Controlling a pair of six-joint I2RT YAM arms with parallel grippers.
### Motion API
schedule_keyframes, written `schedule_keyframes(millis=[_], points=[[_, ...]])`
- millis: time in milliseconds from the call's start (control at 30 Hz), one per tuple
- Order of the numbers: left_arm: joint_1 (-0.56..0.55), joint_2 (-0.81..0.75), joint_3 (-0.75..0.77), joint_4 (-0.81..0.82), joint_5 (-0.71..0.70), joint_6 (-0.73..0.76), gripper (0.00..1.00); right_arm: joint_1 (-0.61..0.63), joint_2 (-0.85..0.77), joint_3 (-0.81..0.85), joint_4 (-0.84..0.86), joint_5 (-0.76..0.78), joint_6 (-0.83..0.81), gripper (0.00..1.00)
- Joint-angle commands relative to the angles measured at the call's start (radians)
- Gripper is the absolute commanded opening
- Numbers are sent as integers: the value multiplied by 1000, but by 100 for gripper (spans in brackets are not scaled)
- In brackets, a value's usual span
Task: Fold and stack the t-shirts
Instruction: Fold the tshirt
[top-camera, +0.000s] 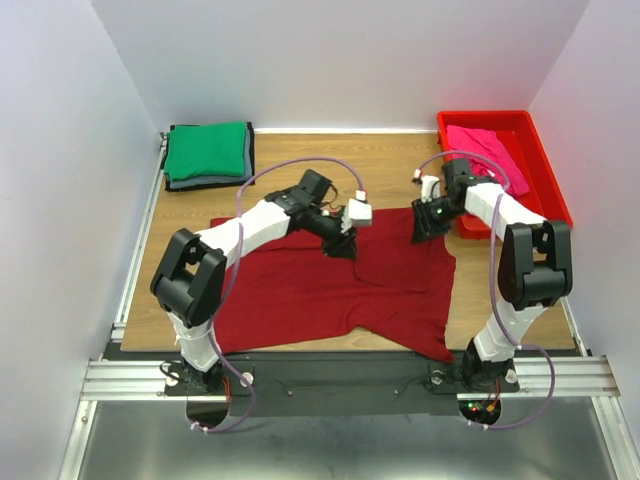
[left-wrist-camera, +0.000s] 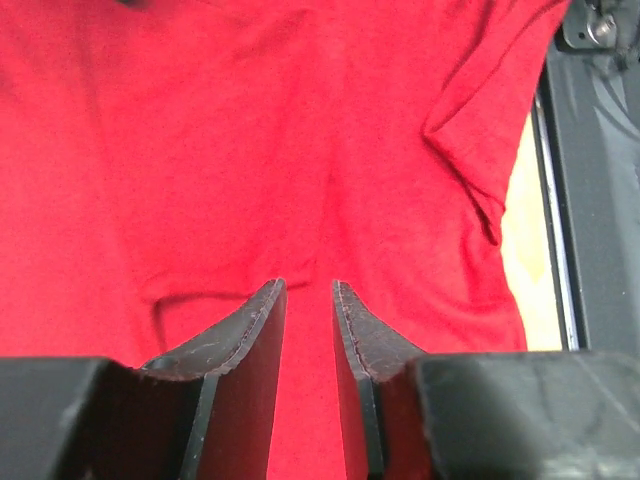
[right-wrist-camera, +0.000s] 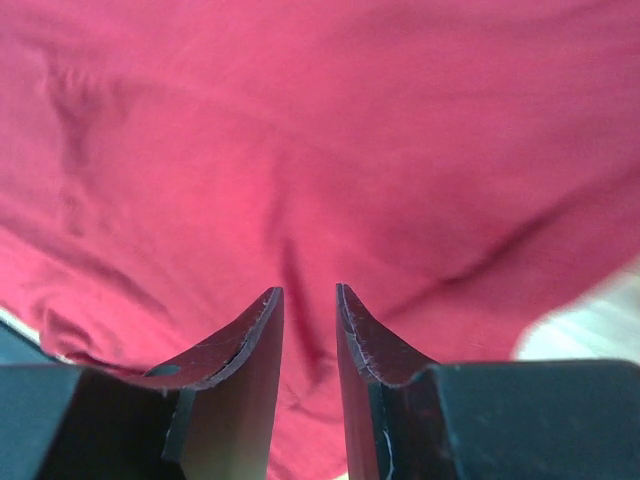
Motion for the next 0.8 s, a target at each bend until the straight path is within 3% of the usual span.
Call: schedule_keyframes(millis=[0, 133, 300, 533, 767], points=[[109, -57, -49, 35, 77, -60, 37, 64, -35, -74, -7, -26, -30, 33], [251, -131, -101, 118, 16, -198, 39, 83, -55, -120, -3, 27, -44, 34], [405, -154, -153, 83, -249, -237, 39, 84, -27, -13, 37, 38, 5, 36], [684, -95, -189, 37, -301, -289, 37, 84, 83, 134, 65, 95, 44, 38], [796, 28, -143, 39, -459, -322, 37, 86, 213, 173, 80, 177, 53, 38]])
